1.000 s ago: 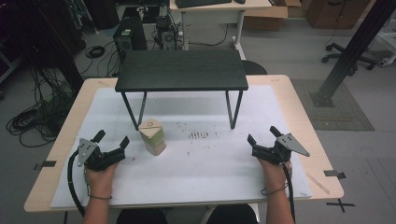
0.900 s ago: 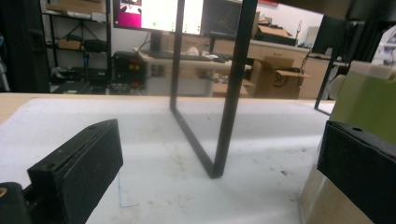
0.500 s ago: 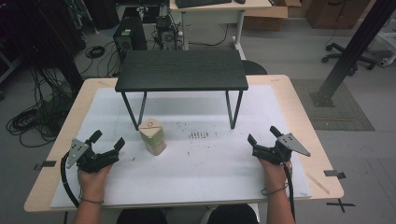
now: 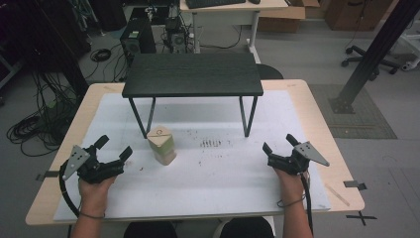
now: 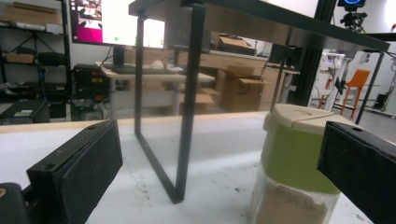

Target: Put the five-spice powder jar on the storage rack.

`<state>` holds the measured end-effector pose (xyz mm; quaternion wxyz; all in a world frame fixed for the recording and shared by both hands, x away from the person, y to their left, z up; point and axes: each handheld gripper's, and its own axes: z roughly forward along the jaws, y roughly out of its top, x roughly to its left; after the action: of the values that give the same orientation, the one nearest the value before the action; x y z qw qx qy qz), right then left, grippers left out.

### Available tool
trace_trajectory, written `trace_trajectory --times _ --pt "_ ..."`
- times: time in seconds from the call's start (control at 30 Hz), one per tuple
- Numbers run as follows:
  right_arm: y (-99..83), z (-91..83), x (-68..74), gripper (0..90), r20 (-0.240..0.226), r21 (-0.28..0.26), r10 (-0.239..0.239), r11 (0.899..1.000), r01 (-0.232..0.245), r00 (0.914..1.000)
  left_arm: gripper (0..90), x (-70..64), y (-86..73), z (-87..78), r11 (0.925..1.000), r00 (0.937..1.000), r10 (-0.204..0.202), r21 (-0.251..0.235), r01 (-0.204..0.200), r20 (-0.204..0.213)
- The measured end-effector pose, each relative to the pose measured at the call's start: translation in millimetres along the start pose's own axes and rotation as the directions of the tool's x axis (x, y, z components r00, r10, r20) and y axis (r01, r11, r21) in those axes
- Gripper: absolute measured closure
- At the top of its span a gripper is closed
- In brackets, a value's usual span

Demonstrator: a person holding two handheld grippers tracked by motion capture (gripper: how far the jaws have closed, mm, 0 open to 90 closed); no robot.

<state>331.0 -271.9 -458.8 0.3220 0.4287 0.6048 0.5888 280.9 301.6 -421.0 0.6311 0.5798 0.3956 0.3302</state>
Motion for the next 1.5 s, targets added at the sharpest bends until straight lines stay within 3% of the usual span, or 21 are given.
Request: trace_trajectory --times 0.23,0.67,0.9,1.03,1.17,1.23,1.5 --pt "0.0 0.1 0.3 0.0 -0.003 0.0 -0.004 1.0 0.004 1.0 0.2 -5.9 9.0 1.3 0.9995 0.9991 0.028 0.011 -0.028 0.031" --pt "0.0 0.3 0.1 0.0 -0.004 -0.001 -0.003 1.0 0.003 1.0 0.2 -16.1 17.5 5.3 0.9982 0.9953 0.048 0.033 -0.051 0.084" --pt "0.0 0.2 0.0 0.0 -0.004 -0.001 -0.002 1.0 0.002 1.0 0.2 -20.7 19.5 9.2 0.9961 0.9925 0.048 0.068 -0.055 0.113" --pt "0.0 0.1 -0.1 0.0 -0.004 -0.002 -0.002 1.0 0.002 1.0 0.2 -27.1 19.5 13.7 0.9901 0.9882 0.08 0.105 -0.094 0.131" --pt "0.0 0.1 0.0 0.0 -0.005 -0.001 -0.001 1.0 0.001 1.0 0.3 -30.9 18.2 17.0 0.9865 0.9865 0.086 0.127 -0.104 0.139" --pt "0.0 0.0 -0.1 0.0 -0.005 -0.001 -0.001 1.0 0.001 1.0 0.3 -33.5 17.8 19.9 0.981 0.9846 0.103 0.149 -0.124 0.142" --pt "0.1 -0.2 -0.3 0.0 -0.008 -0.003 0.002 1.0 -0.002 1.0 0.4 -36.8 18.2 26.5 0.9701 0.9816 0.116 0.195 -0.145 0.151"
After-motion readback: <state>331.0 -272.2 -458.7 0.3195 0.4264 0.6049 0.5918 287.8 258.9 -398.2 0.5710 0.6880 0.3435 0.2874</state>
